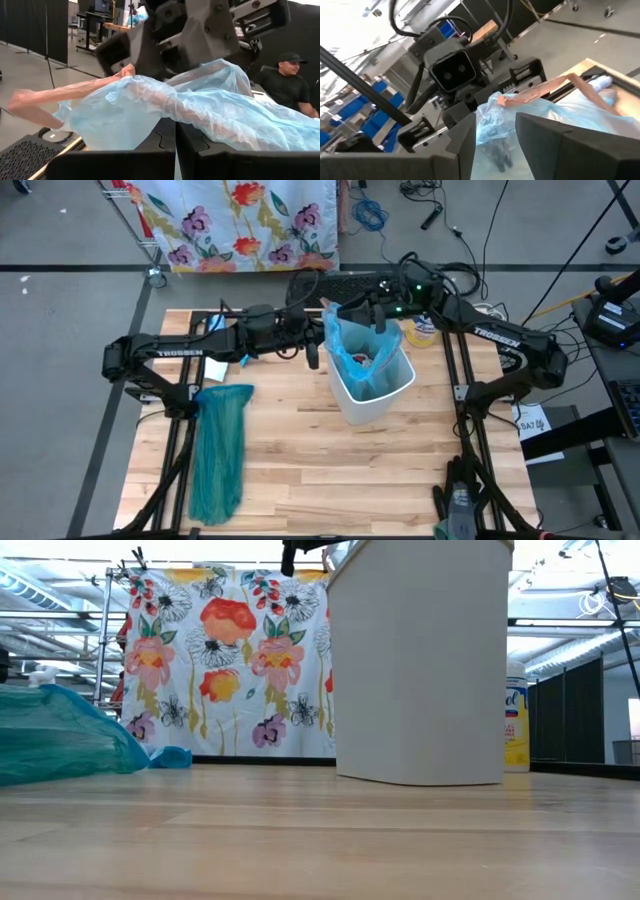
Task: Place trash/remove bag and relplace
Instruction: Close the blue trash bag
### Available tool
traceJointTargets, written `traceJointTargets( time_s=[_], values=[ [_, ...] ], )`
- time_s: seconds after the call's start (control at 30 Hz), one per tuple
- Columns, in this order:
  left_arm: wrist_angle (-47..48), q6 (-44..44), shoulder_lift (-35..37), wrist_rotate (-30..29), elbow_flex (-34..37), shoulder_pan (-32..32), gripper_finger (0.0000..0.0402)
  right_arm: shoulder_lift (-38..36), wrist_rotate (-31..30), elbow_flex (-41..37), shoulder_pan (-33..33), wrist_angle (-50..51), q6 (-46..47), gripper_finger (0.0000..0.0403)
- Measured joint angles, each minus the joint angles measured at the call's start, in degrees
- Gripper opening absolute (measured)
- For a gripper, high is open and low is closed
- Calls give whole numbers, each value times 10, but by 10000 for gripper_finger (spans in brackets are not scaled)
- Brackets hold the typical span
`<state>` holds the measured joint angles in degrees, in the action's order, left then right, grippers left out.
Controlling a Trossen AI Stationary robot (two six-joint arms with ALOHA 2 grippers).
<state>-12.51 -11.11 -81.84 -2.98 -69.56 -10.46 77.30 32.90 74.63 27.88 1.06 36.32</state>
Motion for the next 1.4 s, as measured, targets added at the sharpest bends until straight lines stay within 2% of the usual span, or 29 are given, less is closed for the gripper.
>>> traceJointTargets(
  time_s=[0.4,0.53,0.7,0.77,0.9,1.17,1.4],
  values=[
    [-2,12,0,0,0,-1,0,56,5,0,4,-105,39,121],
    [-2,12,0,0,0,-1,0,73,9,0,6,-124,48,86],
    [-2,11,0,0,0,-1,0,82,17,0,9,-137,32,15],
    [0,11,0,0,0,-1,0,82,15,0,9,-162,21,6],
    [9,11,0,0,0,1,0,67,13,0,14,-211,26,1],
    [36,10,0,0,0,5,0,7,15,0,40,-207,33,0],
    [4,31,11,-26,0,1,0,-36,14,0,47,-137,19,0]
  ],
)
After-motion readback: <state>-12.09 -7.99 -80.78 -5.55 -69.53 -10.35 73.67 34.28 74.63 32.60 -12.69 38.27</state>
